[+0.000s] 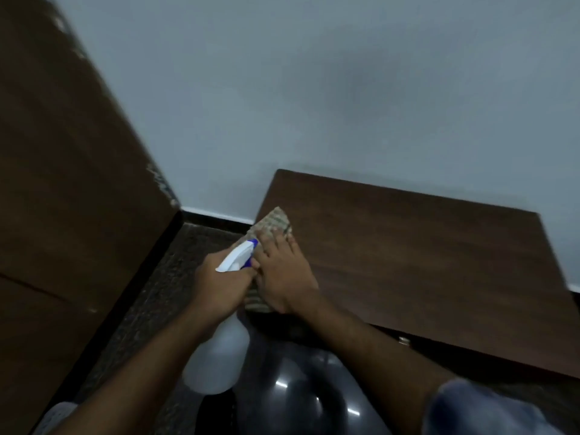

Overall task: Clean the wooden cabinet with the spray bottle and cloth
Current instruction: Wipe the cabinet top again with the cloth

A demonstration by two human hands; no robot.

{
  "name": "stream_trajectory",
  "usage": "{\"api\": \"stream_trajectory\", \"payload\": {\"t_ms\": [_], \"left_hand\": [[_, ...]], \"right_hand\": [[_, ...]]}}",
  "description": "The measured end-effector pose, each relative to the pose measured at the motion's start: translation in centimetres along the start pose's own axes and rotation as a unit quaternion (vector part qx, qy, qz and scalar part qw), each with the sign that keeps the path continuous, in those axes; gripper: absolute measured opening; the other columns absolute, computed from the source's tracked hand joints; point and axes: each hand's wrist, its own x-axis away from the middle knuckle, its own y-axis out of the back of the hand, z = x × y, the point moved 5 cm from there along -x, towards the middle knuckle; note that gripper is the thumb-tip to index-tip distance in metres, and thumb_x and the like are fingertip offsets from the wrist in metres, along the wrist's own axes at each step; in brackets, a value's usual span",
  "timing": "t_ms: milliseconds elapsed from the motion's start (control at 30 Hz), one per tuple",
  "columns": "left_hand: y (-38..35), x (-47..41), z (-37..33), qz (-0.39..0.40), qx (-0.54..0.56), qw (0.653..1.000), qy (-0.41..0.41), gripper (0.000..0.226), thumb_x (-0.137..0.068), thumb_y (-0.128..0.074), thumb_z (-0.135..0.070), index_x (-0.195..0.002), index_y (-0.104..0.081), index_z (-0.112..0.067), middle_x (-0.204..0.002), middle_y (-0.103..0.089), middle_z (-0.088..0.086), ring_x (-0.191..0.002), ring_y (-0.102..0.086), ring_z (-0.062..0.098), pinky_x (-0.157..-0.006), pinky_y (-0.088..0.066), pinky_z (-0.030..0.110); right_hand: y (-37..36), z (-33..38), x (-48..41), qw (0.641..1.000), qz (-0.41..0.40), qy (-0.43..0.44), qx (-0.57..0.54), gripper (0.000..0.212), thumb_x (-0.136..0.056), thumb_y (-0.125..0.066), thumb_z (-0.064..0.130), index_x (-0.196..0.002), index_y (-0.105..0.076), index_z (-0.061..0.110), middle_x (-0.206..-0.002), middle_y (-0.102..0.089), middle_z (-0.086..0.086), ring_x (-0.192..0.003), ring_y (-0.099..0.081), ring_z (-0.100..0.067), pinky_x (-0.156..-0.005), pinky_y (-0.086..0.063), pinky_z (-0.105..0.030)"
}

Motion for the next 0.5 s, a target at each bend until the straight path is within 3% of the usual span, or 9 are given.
{"api": "stream_trajectory", "payload": {"t_ms": [67, 133, 200, 333, 400, 500], "left_hand": [[-1.7, 0.2, -0.7, 0.017, 0.010, 1.000, -0.014, 0.024, -0.072, -0.072, -0.010, -0.093, -0.083, -0.017, -0.072, -0.074, 0.018, -0.047, -0.057, 0.020, -0.054, -0.048, 0.030], [-3.3, 0.3, -2.0, 0.029, 0.012, 0.999, -0.026, 0.014, -0.076, -0.070, -0.005, -0.080, -0.079, -0.014, -0.078, -0.074, 0.024, -0.043, -0.057, 0.022, -0.045, -0.045, 0.027], [-5.1, 0.3, -3.3, 0.039, 0.007, 0.998, -0.041, 0.022, -0.082, -0.068, 0.001, -0.078, -0.079, -0.018, -0.084, -0.076, 0.023, -0.045, -0.058, 0.023, -0.045, -0.047, 0.027], [-8.7, 0.5, -6.0, 0.055, 0.027, 0.998, -0.035, 0.053, -0.083, -0.070, 0.000, -0.061, -0.076, -0.048, -0.069, -0.071, 0.017, -0.036, -0.055, 0.020, -0.044, -0.047, 0.026], [-10.2, 0.4, -6.9, 0.059, 0.015, 0.997, -0.043, 0.043, -0.083, -0.071, -0.001, -0.065, -0.078, -0.039, -0.068, -0.071, 0.018, -0.034, -0.053, 0.018, -0.043, -0.046, 0.025], [-12.3, 0.1, -8.3, 0.082, 0.007, 0.995, -0.049, 0.021, -0.086, -0.066, 0.000, -0.082, -0.078, -0.016, -0.082, -0.078, 0.017, -0.034, -0.051, 0.018, -0.042, -0.045, 0.025]], "right_hand": [[0.1, -3.4, 2.0, 0.996, -0.047, -0.081, -0.002, 0.064, -0.098, -0.034, 0.040, -0.157, -0.034, 0.016, -0.162, -0.033, -0.015, -0.150, -0.027, -0.038, -0.124, -0.016, -0.053], [2.0, -8.7, 1.7, 0.970, -0.079, -0.229, 0.002, 0.066, -0.099, -0.038, 0.038, -0.160, -0.026, 0.013, -0.164, -0.028, -0.017, -0.151, -0.023, -0.037, -0.125, -0.012, -0.053], [4.1, -12.0, -0.4, 0.950, -0.075, -0.303, -0.019, 0.068, -0.101, -0.037, 0.043, -0.160, -0.023, 0.013, -0.166, -0.021, -0.017, -0.154, -0.016, -0.037, -0.125, -0.008, -0.054], [4.9, -12.3, -5.6, 0.992, 0.025, -0.123, 0.021, 0.070, -0.103, -0.036, 0.051, -0.163, -0.016, 0.019, -0.170, -0.011, -0.009, -0.157, -0.006, -0.030, -0.126, -0.003, -0.048], [5.7, -14.5, -4.9, 0.994, 0.022, -0.100, 0.024, 0.065, -0.105, -0.031, 0.048, -0.163, -0.014, 0.024, -0.171, -0.008, -0.003, -0.157, -0.006, -0.025, -0.127, -0.005, -0.045], [7.3, -19.7, -0.4, 0.987, -0.020, -0.155, 0.025, 0.061, -0.105, -0.029, 0.046, -0.162, -0.022, 0.025, -0.170, -0.015, -0.002, -0.157, -0.011, -0.023, -0.127, -0.007, -0.045]]}}
